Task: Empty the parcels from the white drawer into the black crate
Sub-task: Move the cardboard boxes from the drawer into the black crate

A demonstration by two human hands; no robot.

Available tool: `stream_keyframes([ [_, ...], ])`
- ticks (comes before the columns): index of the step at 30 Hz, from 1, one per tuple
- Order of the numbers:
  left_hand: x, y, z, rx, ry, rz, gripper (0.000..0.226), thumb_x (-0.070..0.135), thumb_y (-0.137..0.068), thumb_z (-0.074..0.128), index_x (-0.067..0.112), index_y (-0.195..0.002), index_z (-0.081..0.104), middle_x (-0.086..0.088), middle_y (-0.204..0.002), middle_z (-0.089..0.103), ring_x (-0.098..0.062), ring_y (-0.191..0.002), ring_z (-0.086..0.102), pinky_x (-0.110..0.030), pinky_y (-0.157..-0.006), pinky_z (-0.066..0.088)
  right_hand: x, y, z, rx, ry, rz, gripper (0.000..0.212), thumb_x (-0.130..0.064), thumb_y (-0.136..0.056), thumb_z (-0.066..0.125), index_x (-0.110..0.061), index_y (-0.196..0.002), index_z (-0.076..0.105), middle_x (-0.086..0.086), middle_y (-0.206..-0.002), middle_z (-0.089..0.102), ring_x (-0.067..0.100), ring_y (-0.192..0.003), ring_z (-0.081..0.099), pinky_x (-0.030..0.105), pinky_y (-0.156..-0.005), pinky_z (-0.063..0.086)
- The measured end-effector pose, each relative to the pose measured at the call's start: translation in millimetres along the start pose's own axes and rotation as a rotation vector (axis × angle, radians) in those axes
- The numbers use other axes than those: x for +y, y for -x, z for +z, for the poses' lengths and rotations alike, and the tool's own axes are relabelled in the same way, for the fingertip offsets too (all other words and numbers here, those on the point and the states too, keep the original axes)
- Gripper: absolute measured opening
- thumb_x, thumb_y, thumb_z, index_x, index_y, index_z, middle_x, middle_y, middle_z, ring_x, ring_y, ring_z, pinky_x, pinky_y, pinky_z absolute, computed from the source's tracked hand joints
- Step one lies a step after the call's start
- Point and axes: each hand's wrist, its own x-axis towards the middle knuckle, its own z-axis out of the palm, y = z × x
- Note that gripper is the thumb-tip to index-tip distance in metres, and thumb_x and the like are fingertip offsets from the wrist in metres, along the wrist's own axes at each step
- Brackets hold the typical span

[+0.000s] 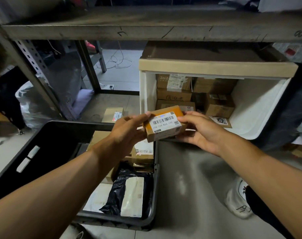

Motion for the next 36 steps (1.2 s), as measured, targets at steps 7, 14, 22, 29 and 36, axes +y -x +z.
stream_keyframes([
  [7, -10.0, -3.3, -36.6, 0.198, 0.013, -0.037, 0.028, 0.017, -0.099, 0.059, 0.000, -0.121, 0.060, -0.015, -0.106, 0.075, -0.028, -0.103, 0.071, -0.038, -0.087, 0.058, 28.5, -17.0, 39.4, 0.028, 0.086, 0.079, 0.023, -0.011, -0.094, 0.068, -0.019, -0.109, 0.053, 0.010, -0.112, 0.069, 0.033, -0.095, 0.070, 0.044, -0.077, 0.060],
  [14, -23.4, -19.3, -87.7, 0.317, -0.116, -0.039, 0.014, 0.013, -0.098, 0.059, 0.004, -0.106, 0.066, -0.014, -0.101, 0.074, -0.029, -0.097, 0.073, -0.043, -0.089, 0.059, 71.4, -51.0, 84.6, 0.097, 0.449, 0.071, 0.026, -0.018, -0.086, 0.077, -0.013, -0.107, 0.062, 0.003, -0.110, 0.070, 0.017, -0.105, 0.065, 0.037, -0.088, 0.058],
  [22, -40.3, -57.6, -140.3, 0.447, -0.186, -0.038, 0.013, 0.008, -0.097, 0.058, 0.006, -0.109, 0.063, -0.013, -0.103, 0.071, -0.027, -0.096, 0.071, -0.039, -0.086, 0.060, 105.6, -95.5, 129.1, 0.066, 0.842, -0.169, 0.045, -0.029, -0.086, 0.076, -0.033, -0.119, 0.045, -0.004, -0.111, 0.071, 0.023, -0.098, 0.069, 0.043, -0.089, 0.058],
  [29, -65.5, -86.6, -164.6, 0.263, -0.502, -0.024, 0.012, 0.008, -0.096, 0.062, 0.019, -0.101, 0.066, 0.002, -0.097, 0.070, -0.011, -0.082, 0.070, -0.016, -0.059, 0.056, 128.9, -126.3, 127.2, 0.032, 1.684, -0.372, 0.050, -0.049, -0.091, 0.060, -0.021, -0.133, 0.058, 0.003, -0.137, 0.052, 0.029, -0.126, 0.039, 0.043, -0.107, 0.038],
  [36, -78.5, -100.1, -157.7, 0.269, -0.946, 0.173, 0.035, 0.004, -0.090, 0.069, 0.018, -0.123, 0.064, 0.009, -0.104, 0.060, -0.007, -0.091, 0.058, -0.001, -0.060, 0.048, 138.7, -130.4, 117.5, 0.094, 1.837, -0.522, 0.043, -0.040, -0.092, 0.057, -0.016, -0.128, 0.064, 0.003, -0.130, 0.060, 0.029, -0.119, 0.045, 0.046, -0.098, 0.042],
])
